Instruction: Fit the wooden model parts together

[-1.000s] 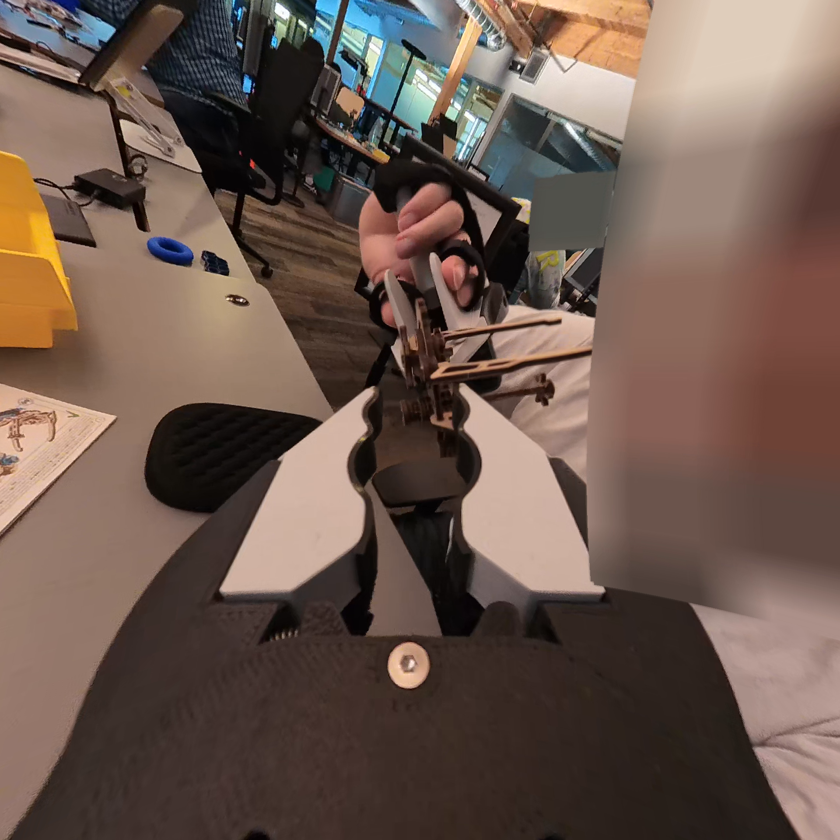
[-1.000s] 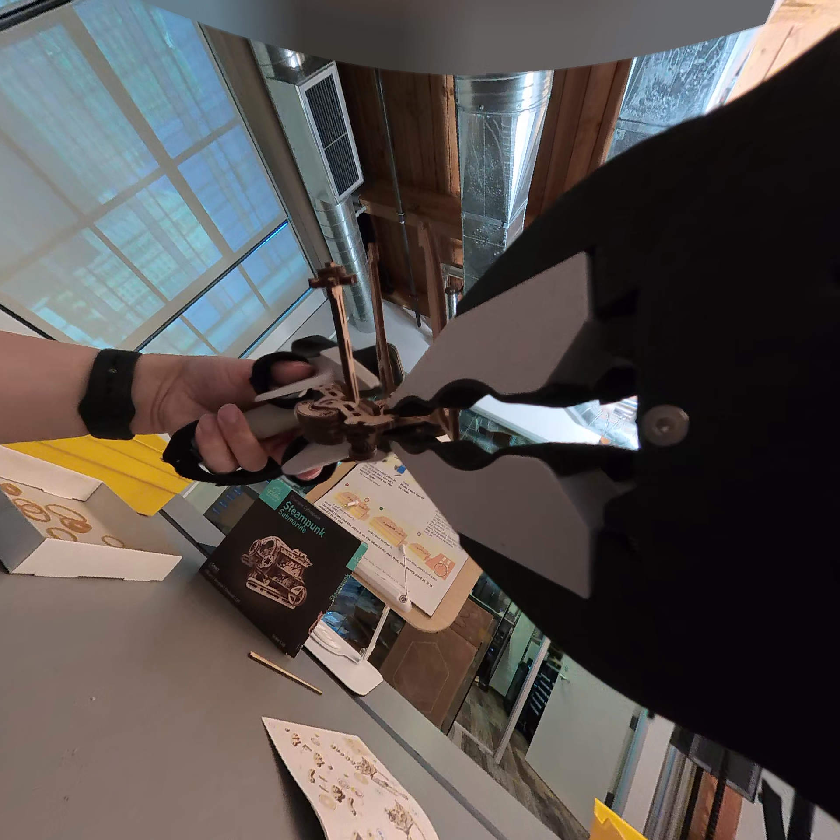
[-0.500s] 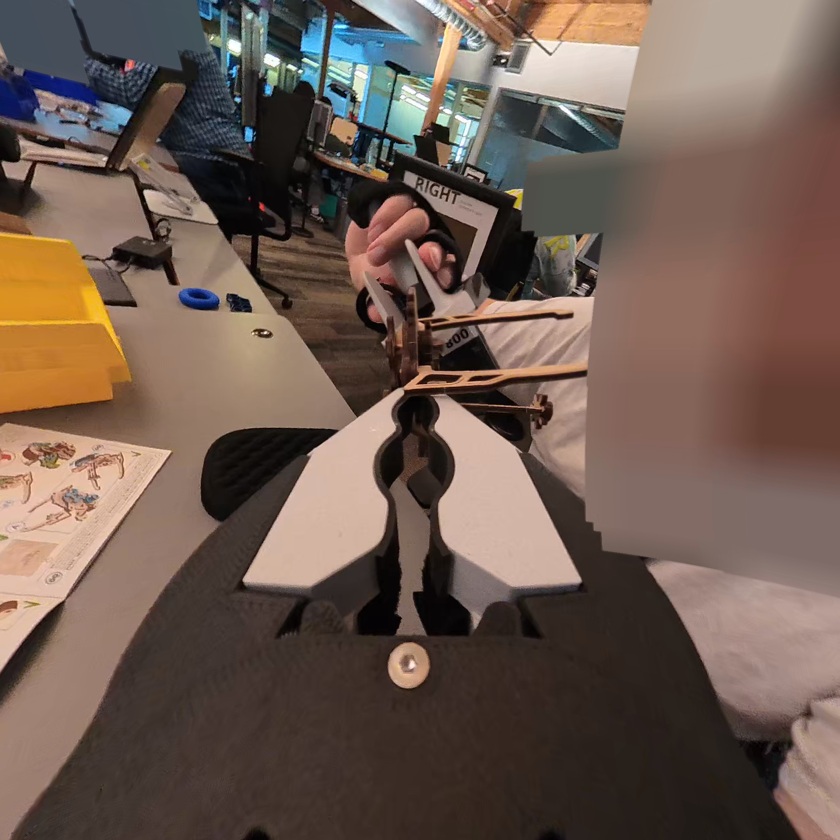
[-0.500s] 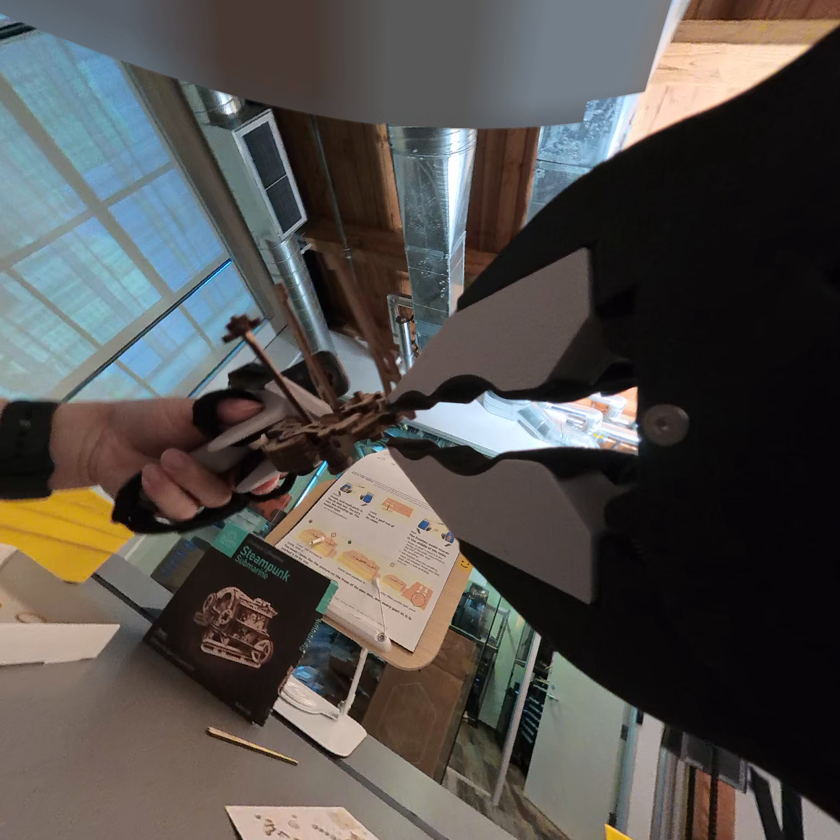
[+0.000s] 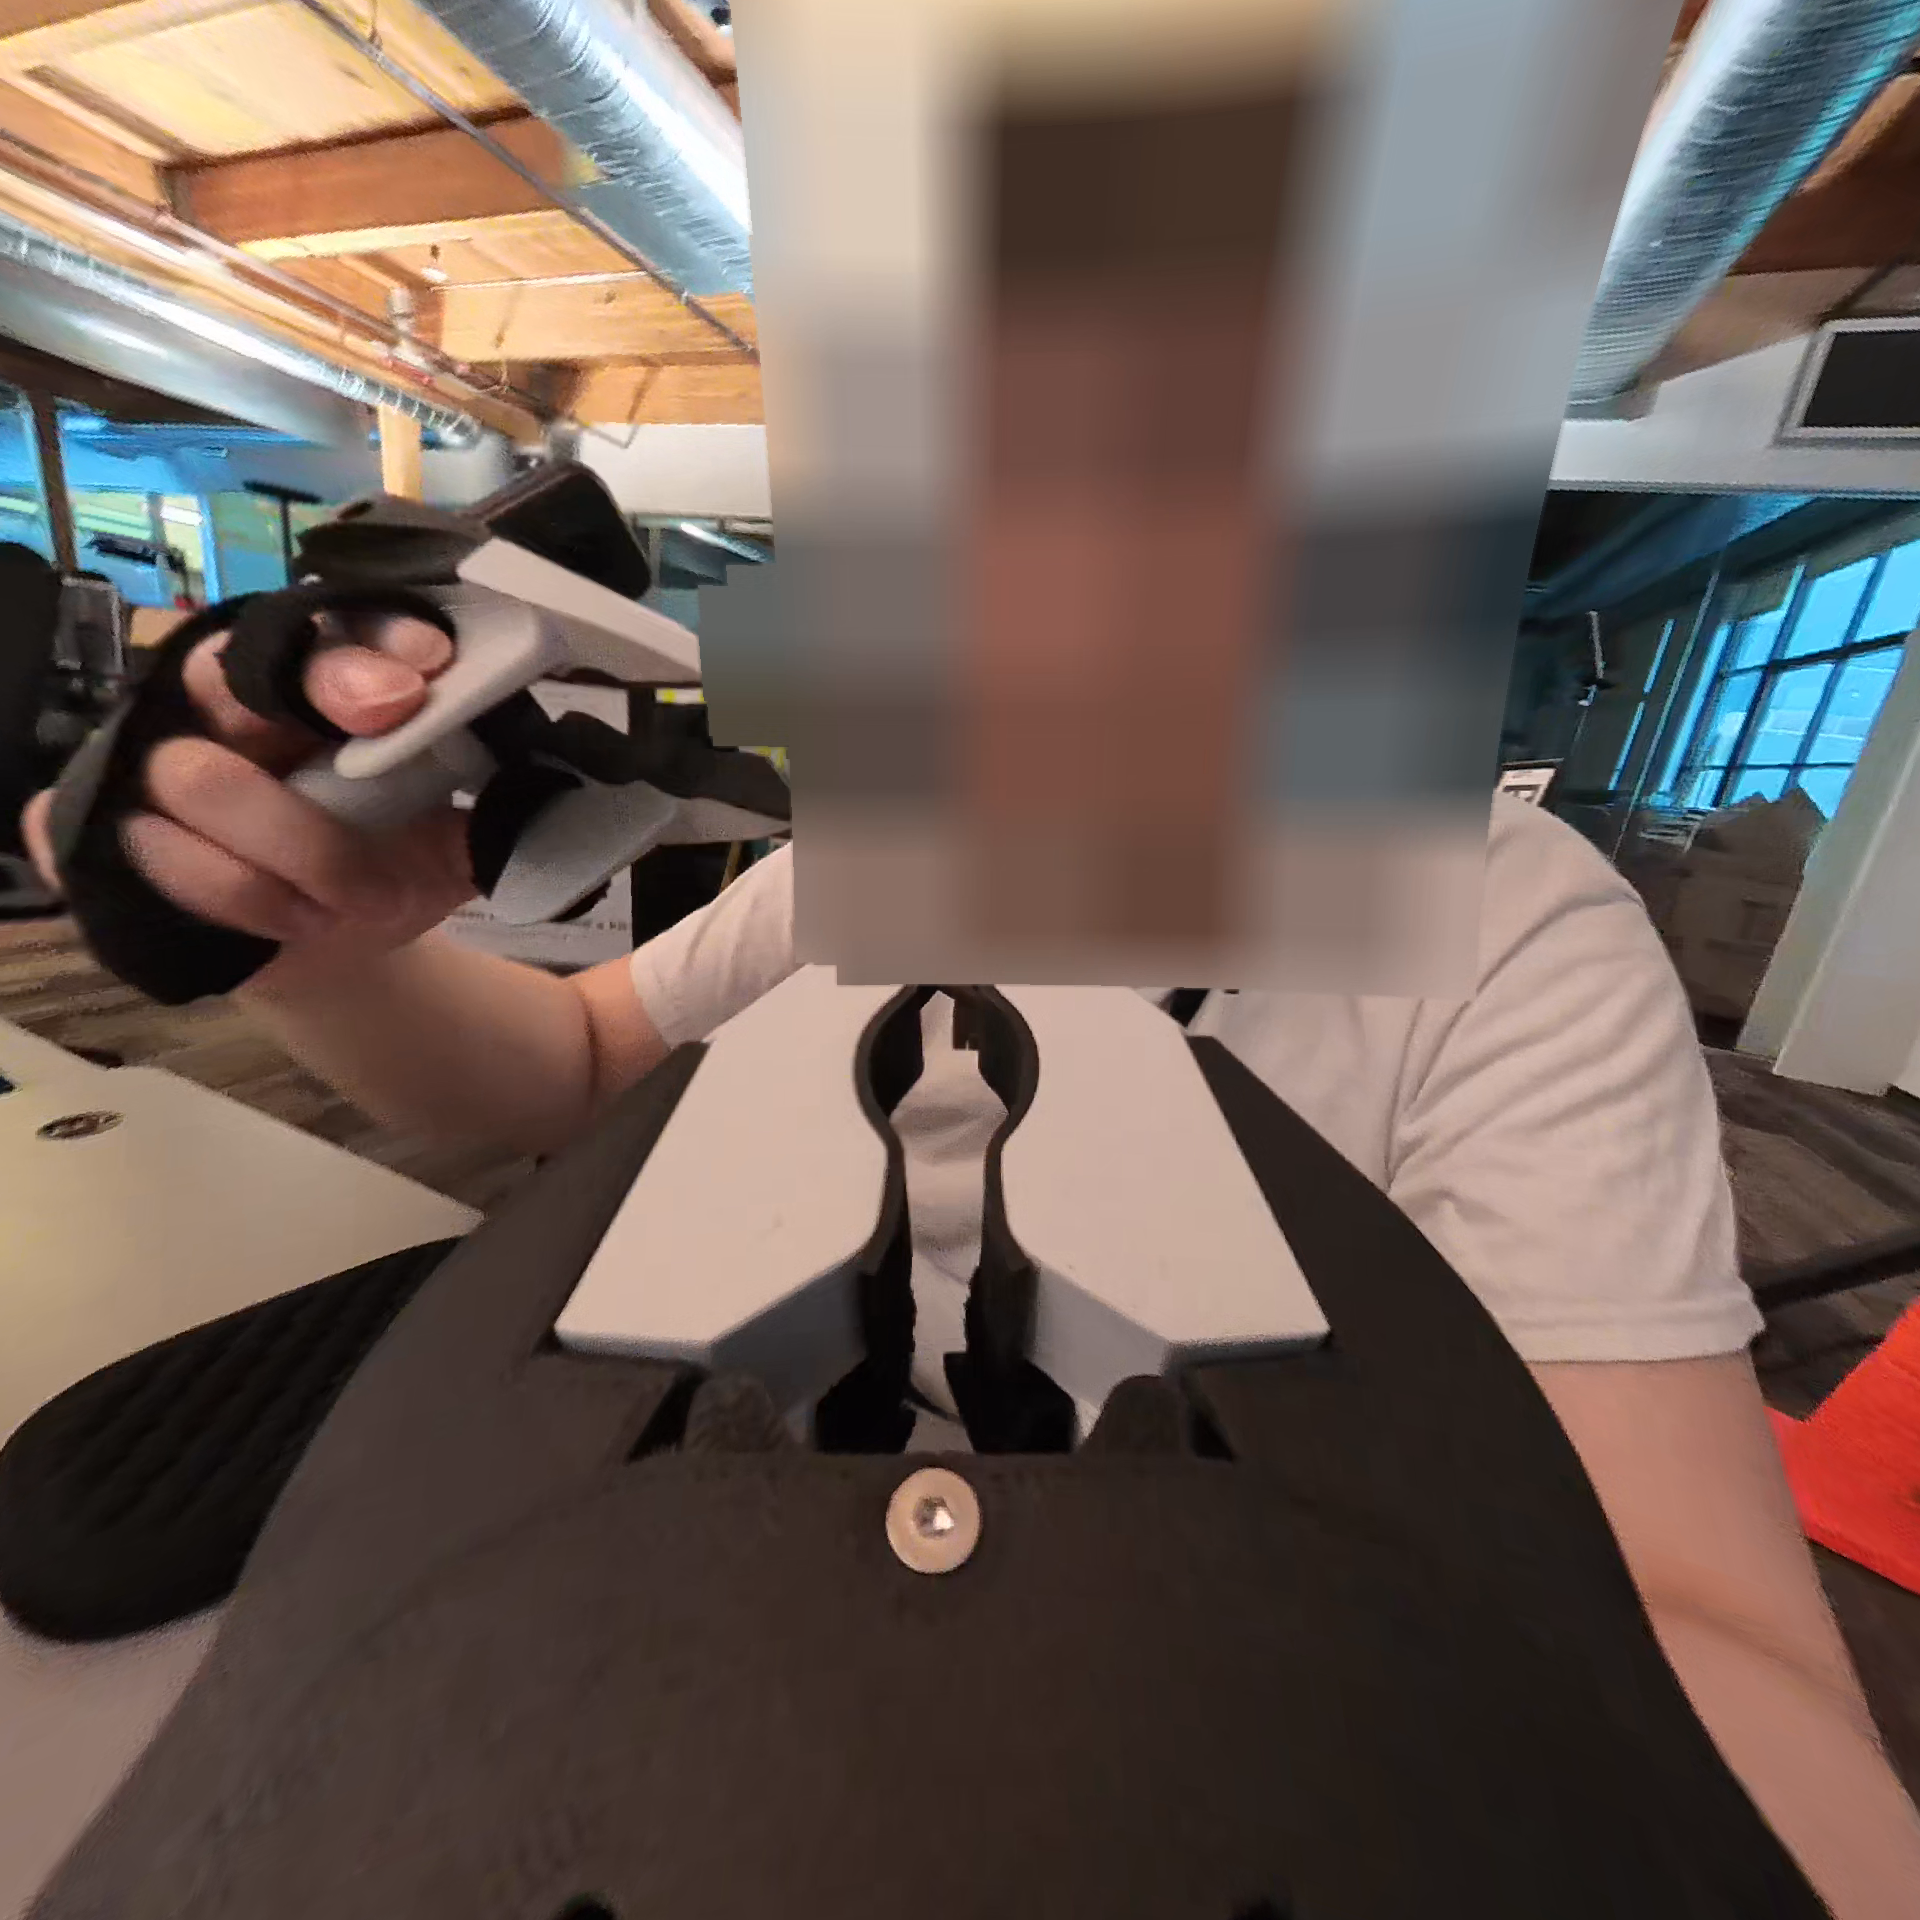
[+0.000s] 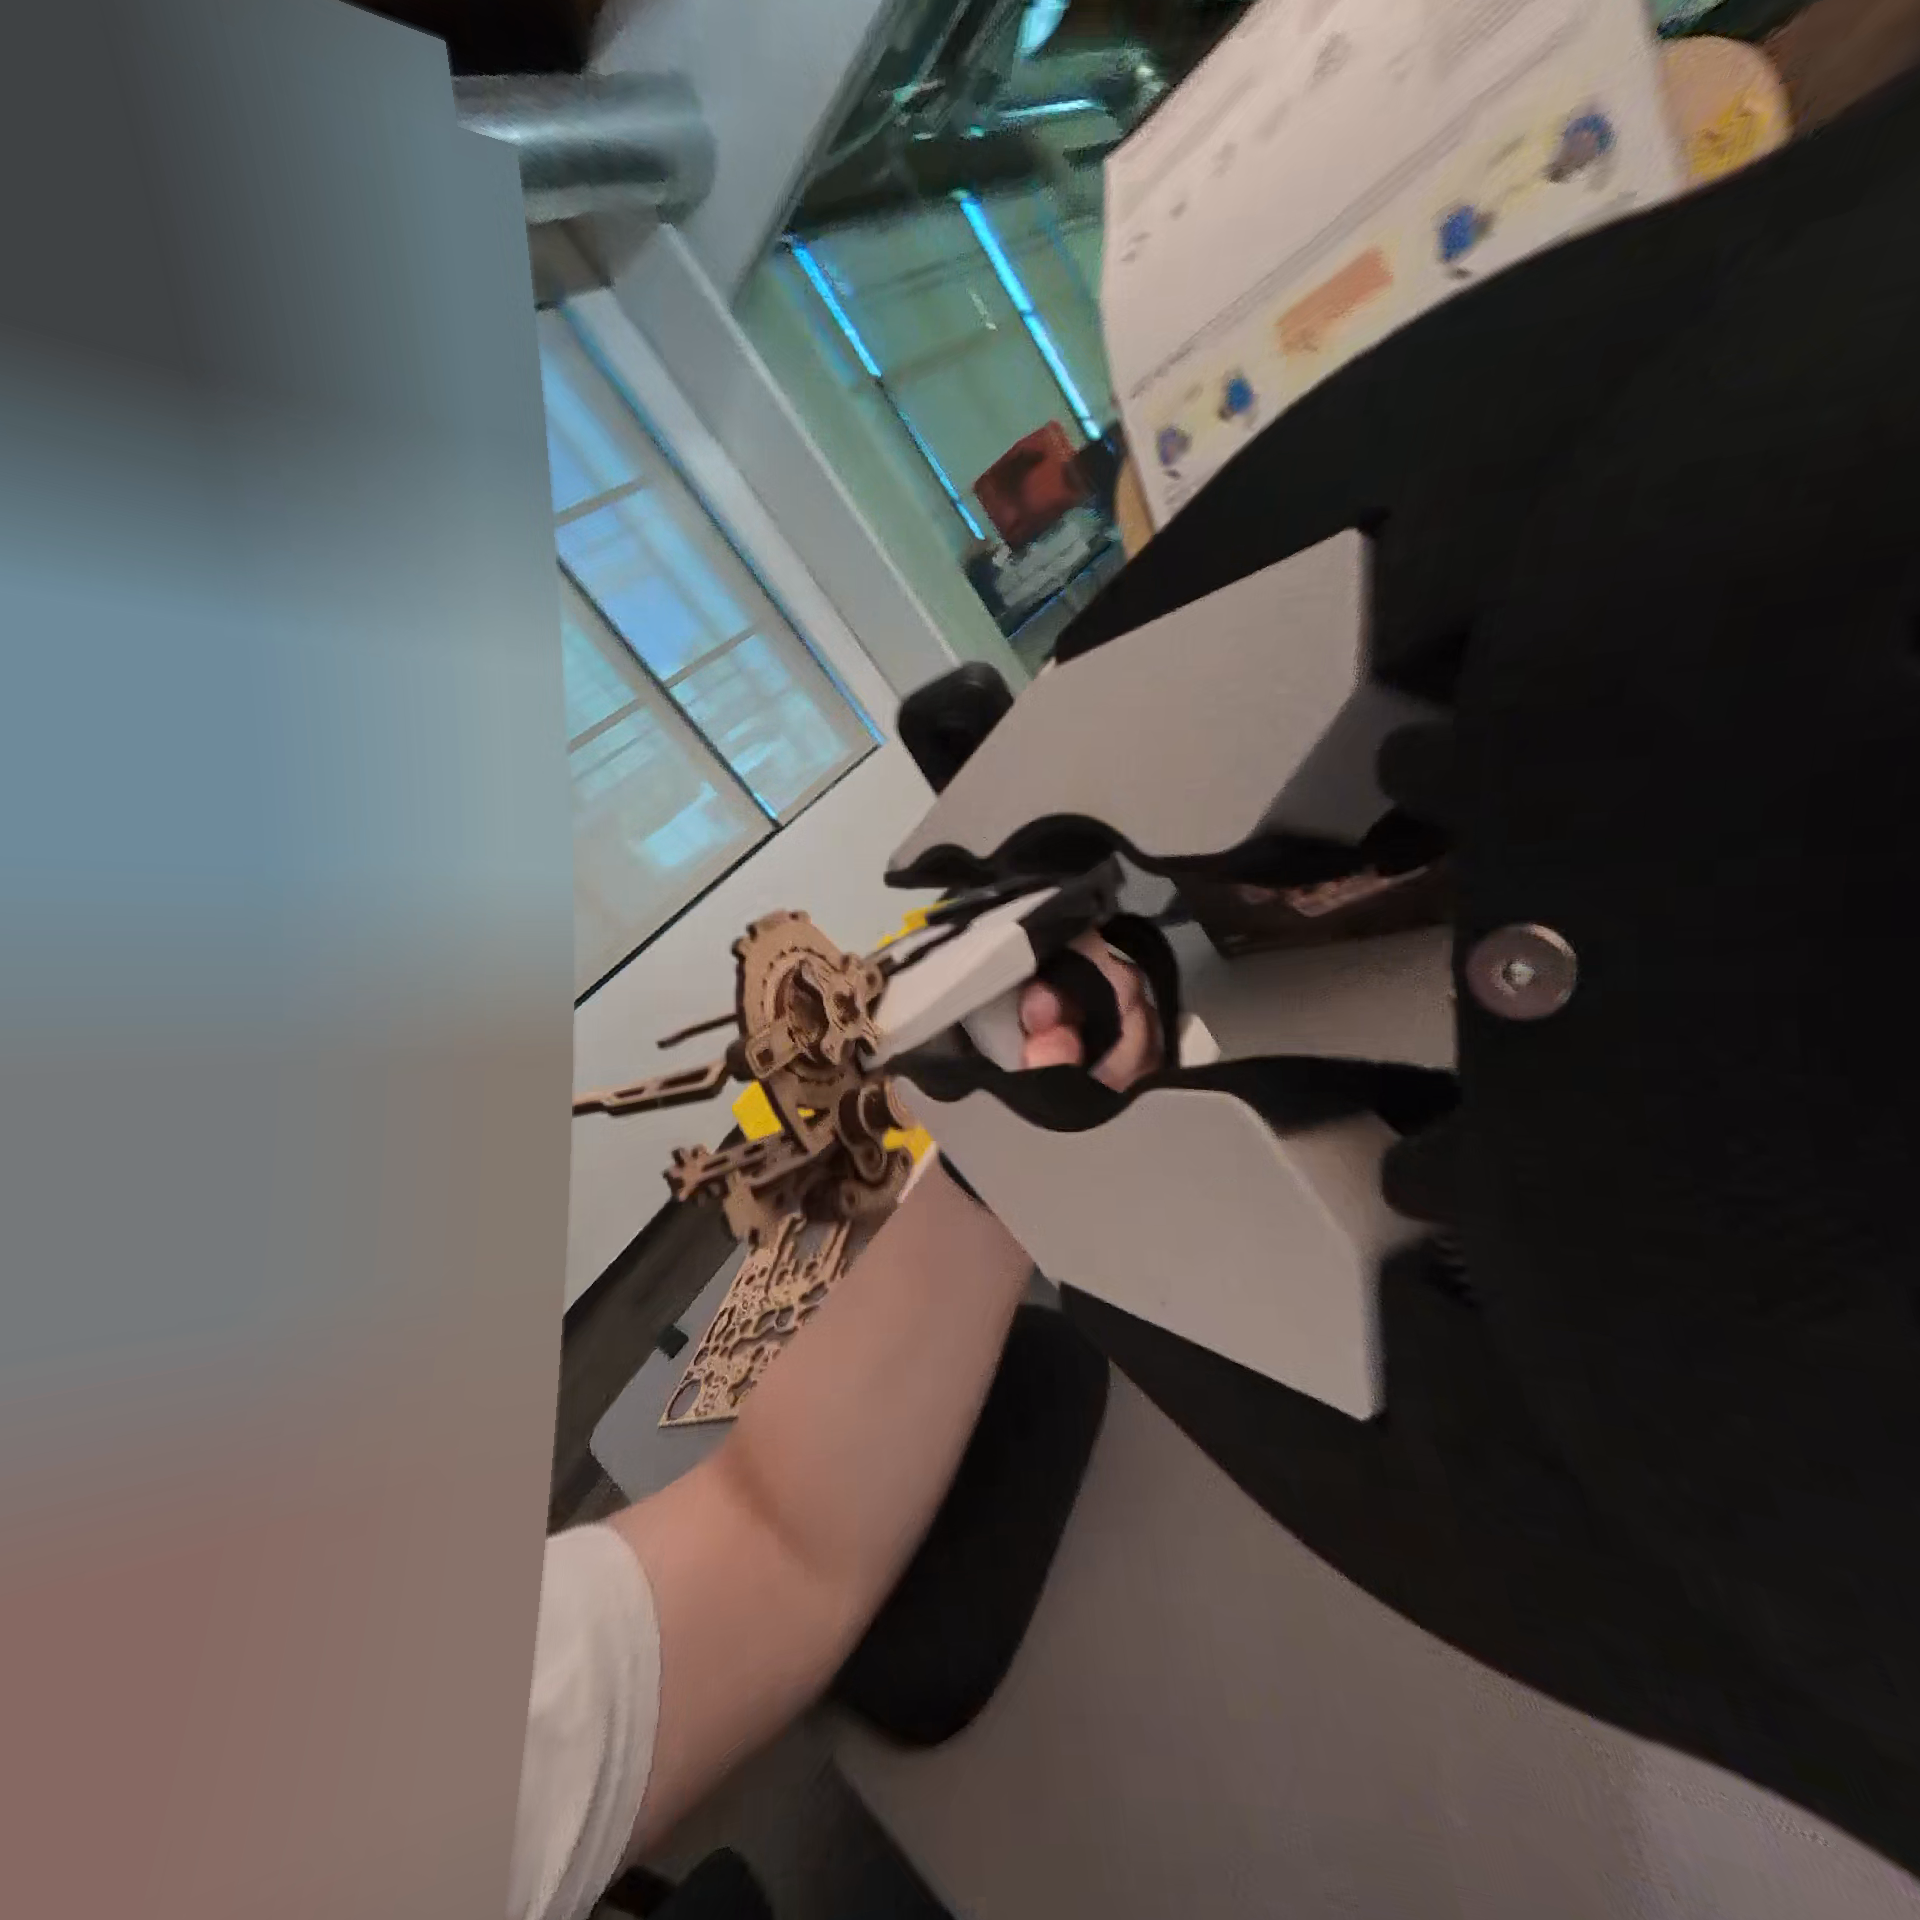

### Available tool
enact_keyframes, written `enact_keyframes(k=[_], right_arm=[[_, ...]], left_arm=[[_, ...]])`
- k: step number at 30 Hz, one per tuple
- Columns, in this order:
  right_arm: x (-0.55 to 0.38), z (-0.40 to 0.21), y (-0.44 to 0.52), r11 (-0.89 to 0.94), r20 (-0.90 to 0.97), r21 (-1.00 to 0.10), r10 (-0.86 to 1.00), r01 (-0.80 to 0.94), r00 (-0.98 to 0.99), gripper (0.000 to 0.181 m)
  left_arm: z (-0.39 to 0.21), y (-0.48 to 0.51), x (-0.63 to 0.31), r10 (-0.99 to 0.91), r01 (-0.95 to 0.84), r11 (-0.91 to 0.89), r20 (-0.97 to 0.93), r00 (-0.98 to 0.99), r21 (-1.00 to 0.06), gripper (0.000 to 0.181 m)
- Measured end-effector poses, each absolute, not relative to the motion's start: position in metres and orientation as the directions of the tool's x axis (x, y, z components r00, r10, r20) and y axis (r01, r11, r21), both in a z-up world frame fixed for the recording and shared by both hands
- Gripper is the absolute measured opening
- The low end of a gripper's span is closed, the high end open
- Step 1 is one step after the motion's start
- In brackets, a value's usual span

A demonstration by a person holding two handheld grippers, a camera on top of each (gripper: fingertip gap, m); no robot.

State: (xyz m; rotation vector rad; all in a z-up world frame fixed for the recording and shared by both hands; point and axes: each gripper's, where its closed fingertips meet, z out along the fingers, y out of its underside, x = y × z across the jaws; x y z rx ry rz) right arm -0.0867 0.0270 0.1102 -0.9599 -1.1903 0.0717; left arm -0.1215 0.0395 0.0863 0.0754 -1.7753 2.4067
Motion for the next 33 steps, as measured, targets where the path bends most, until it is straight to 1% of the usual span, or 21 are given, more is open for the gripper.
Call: enact_keyframes(k=[2, 5, 8, 10, 11, 12, 13, 15, 16, 17, 19, 21, 27, 29, 30, 33], right_arm=[[-0.105, 0.109, 0.036, 0.658, 0.792, -0.610, 0.513, 0.441, 0.331, 0.031], [-0.126, 0.100, 0.044, 0.677, 0.800, -0.594, 0.554, 0.433, 0.231, 0.031], [-0.133, 0.106, 0.050, 0.722, 0.815, -0.578, 0.533, 0.380, 0.228, 0.024], [-0.134, 0.109, 0.050, 0.731, 0.809, -0.586, 0.548, 0.349, 0.212, 0.024], [-0.134, 0.110, 0.047, 0.726, 0.795, -0.605, 0.576, 0.326, 0.192, 0.022], [-0.133, 0.111, 0.044, 0.708, 0.763, -0.643, 0.625, 0.292, 0.165, 0.018], [-0.131, 0.115, 0.043, 0.673, 0.715, -0.696, 0.681, 0.249, 0.158, 0.018], [-0.123, 0.133, 0.044, 0.606, 0.617, -0.786, 0.759, 0.119, 0.207, 0.018], [-0.120, 0.139, 0.044, 0.593, 0.590, -0.803, 0.775, 0.062, 0.228, 0.018], [-0.117, 0.141, 0.047, 0.600, 0.589, -0.799, 0.767, 0.042, 0.257, 0.018], [-0.119, 0.134, 0.054, 0.637, 0.635, -0.764, 0.716, 0.102, 0.291, 0.018], [-0.125, 0.123, 0.055, 0.644, 0.661, -0.748, 0.698, 0.164, 0.274, 0.018], [-0.116, 0.122, 0.051, 0.593, 0.621, -0.784, 0.739, 0.184, 0.260, 0.022], [-0.112, 0.114, 0.045, 0.596, 0.625, -0.780, 0.752, 0.189, 0.209, 0.024], [-0.111, 0.110, 0.045, 0.612, 0.645, -0.764, 0.738, 0.203, 0.201, 0.021], [-0.111, 0.103, 0.051, 0.693, 0.745, -0.667, 0.624, 0.274, 0.235, 0.021]], left_arm=[[0.094, 0.043, -0.127, 0.114, -0.136, -0.328, 0.104, -0.988, -0.935, 0.000], [0.105, 0.050, -0.136, 0.150, -0.120, -0.381, 0.066, -0.986, -0.917, 0.000], [0.109, 0.055, -0.142, 0.158, -0.106, -0.391, 0.046, -0.986, -0.914, 0.000], [0.109, 0.056, -0.144, 0.164, -0.101, -0.391, 0.039, -0.986, -0.915, 0.000], [0.108, 0.057, -0.145, 0.169, -0.102, -0.391, 0.038, -0.985, -0.915, 0.000], [0.107, 0.057, -0.145, 0.172, -0.101, -0.388, 0.036, -0.984, -0.916, 0.000], [0.105, 0.058, -0.146, 0.179, -0.101, -0.385, 0.033, -0.983, -0.917, 0.000], [0.103, 0.059, -0.146, 0.196, -0.112, -0.392, 0.036, -0.980, -0.913, 0.000], [0.102, 0.060, -0.143, 0.199, -0.124, -0.397, 0.047, -0.979, -0.909, 0.000], [0.101, 0.060, -0.141, 0.210, -0.139, -0.403, 0.056, -0.976, -0.905, 0.000], [0.098, 0.059, -0.136, 0.221, -0.166, -0.403, 0.080, -0.972, -0.900, 0.000], [0.095, 0.057, -0.132, 0.232, -0.183, -0.398, 0.095, -0.968, -0.899, 0.000], [0.096, 0.057, -0.132, 0.229, -0.173, -0.408, 0.083, -0.970, -0.897, 0.000], [0.098, 0.060, -0.131, 0.211, -0.165, -0.420, 0.081, -0.974, -0.892, 0.000], [0.100, 0.061, -0.129, 0.195, -0.161, -0.427, 0.083, -0.977, -0.890, 0.000], [0.105, 0.066, -0.130, 0.177, -0.147, -0.450, 0.073, -0.982, -0.881, 0.000]])
